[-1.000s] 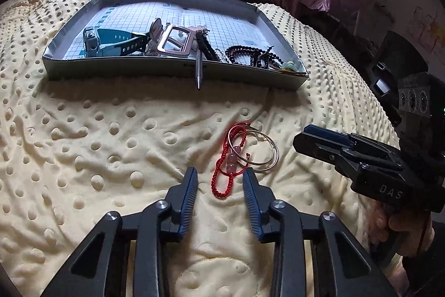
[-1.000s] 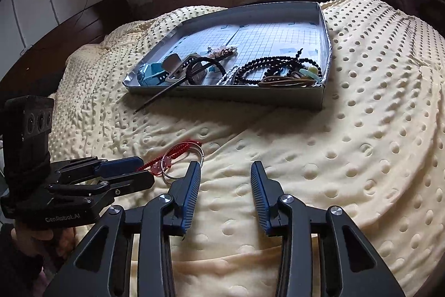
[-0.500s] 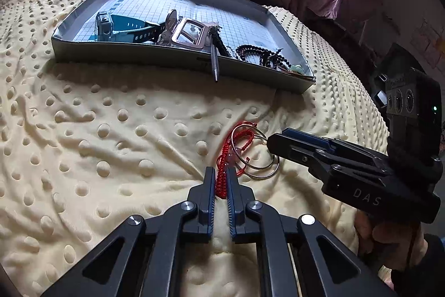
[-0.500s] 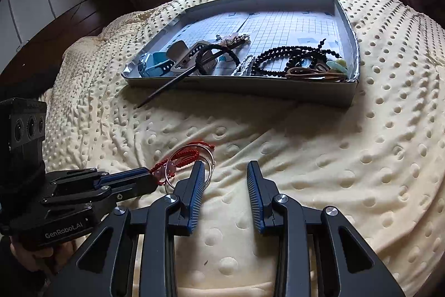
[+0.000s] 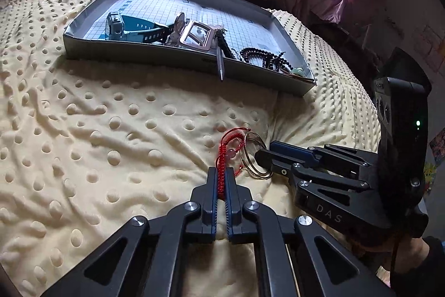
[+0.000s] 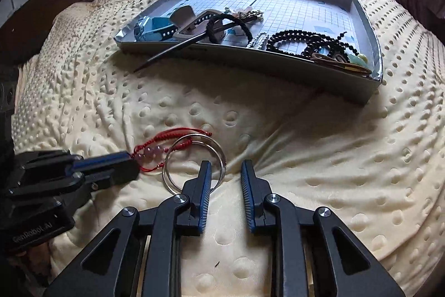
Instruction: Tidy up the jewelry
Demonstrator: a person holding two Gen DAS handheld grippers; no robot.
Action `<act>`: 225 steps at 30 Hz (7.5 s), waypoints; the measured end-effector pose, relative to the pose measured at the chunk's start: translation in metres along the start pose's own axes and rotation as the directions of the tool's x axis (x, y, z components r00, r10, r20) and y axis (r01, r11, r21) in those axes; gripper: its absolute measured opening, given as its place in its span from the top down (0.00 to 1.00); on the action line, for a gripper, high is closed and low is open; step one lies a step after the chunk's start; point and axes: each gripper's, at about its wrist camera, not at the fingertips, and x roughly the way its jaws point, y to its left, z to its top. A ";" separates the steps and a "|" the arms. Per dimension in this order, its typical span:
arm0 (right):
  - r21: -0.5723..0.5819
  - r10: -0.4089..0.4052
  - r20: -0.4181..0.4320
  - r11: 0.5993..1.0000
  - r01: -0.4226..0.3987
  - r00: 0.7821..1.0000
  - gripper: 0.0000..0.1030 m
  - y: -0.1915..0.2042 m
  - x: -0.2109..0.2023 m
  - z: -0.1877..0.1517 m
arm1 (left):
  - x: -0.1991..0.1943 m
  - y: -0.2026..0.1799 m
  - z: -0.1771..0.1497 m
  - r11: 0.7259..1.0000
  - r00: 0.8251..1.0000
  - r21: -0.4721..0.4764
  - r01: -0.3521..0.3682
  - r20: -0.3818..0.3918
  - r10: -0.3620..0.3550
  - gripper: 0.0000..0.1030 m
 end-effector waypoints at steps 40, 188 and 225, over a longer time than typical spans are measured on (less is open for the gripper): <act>0.098 -0.004 0.313 0.995 -0.028 0.950 0.97 -0.018 -0.061 0.002 | -0.077 -0.001 -0.004 0.997 0.951 -0.010 0.077 0.302 -0.071 0.95; 0.171 -0.194 0.675 0.980 0.105 0.712 0.01 0.075 -0.210 -0.147 | -0.222 -0.003 -0.141 0.951 0.743 -0.108 -0.288 0.601 0.293 0.00; 0.168 -0.206 0.663 0.978 0.126 0.720 0.01 0.074 -0.209 -0.145 | -0.221 -0.004 -0.141 0.952 0.748 -0.095 -0.289 0.599 0.287 0.00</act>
